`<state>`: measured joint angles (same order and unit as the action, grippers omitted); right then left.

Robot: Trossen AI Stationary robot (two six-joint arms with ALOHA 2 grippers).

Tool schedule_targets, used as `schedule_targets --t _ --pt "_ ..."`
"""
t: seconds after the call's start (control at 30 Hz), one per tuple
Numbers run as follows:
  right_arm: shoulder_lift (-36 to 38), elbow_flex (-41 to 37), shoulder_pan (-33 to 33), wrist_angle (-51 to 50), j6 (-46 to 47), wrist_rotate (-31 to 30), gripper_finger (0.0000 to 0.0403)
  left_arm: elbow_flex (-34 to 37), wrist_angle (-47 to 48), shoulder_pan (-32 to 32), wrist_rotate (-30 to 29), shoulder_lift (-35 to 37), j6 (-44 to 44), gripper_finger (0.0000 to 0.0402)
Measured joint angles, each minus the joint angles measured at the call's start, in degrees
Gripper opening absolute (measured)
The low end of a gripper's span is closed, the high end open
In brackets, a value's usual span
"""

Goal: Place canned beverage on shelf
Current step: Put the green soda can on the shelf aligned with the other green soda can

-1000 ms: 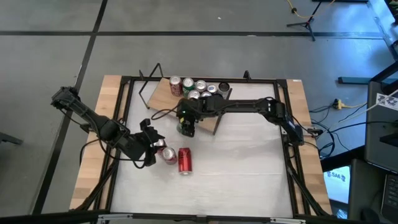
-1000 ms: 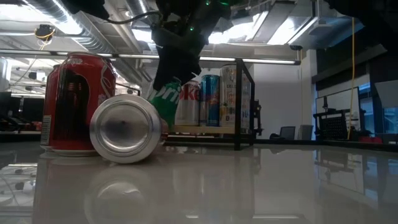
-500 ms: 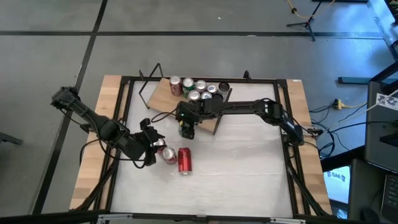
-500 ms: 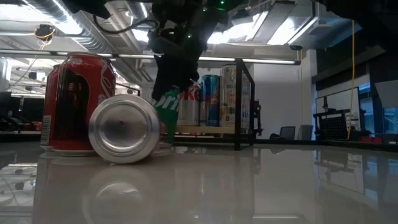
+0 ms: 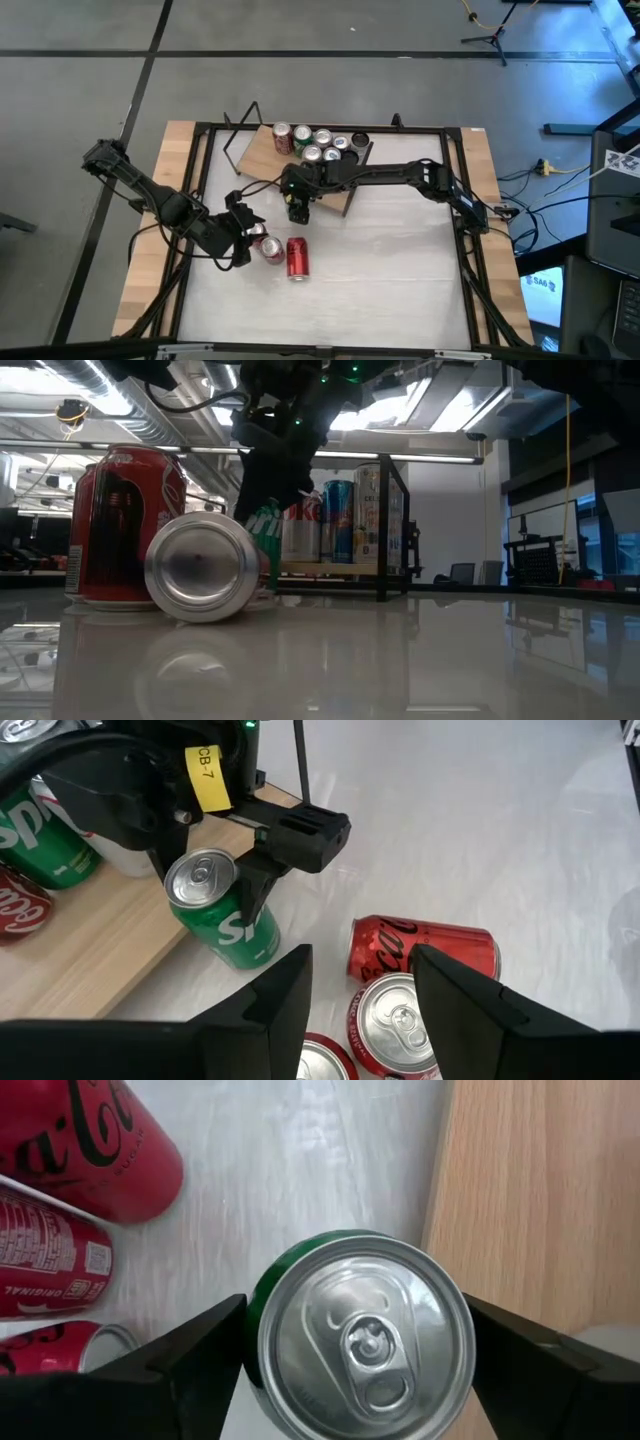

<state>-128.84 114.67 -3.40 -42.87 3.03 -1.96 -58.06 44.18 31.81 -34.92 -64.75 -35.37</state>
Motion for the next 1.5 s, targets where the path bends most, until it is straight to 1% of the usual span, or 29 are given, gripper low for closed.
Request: schedule_targets --t 0.53,0.6,0.73,0.8,0.87,1.03,1.17,1.3,1.5 --pt "-0.04 -0.09 0.0 -0.09 -0.34 0.07 0.0337 0.0 0.02 0.0 0.04 0.0 0.02 0.0165" --pt "-0.09 -0.15 0.0 -0.24 -0.4 0.11 0.0348 0.0 0.02 -0.02 0.04 0.0 0.01 0.0165" --pt "-0.13 -0.15 0.0 -0.13 1.04 -0.55 0.0389 0.0 0.02 0.0 0.04 0.0 0.02 0.0165" --pt "-0.13 -0.15 0.0 -0.28 3.09 -1.03 0.0396 0.0 0.0 0.0 0.04 0.0 0.02 0.0165" --pt "-0.13 -0.15 0.0 -0.23 4.6 -1.03 0.0388 0.0 -0.04 -0.02 0.04 0.0 0.02 0.0165" --pt "-0.13 0.17 0.04 -0.45 4.36 0.13 0.0366 0.0 -0.07 -0.02 -0.04 0.0 -0.03 0.0165" --pt "-0.13 3.13 0.52 -0.79 4.24 0.12 0.0361 0.0 -0.26 -0.02 -0.07 0.0 -0.02 0.0165" --pt "-0.13 8.01 0.83 -2.66 4.17 0.09 0.036 0.0 -0.26 -0.02 -0.07 0.0 -0.02 0.0165" --pt "-0.13 17.88 0.81 -12.59 3.94 -0.22 0.036 0.0 -1.16 -0.1 -2.76 0.0 0.0 0.0165"
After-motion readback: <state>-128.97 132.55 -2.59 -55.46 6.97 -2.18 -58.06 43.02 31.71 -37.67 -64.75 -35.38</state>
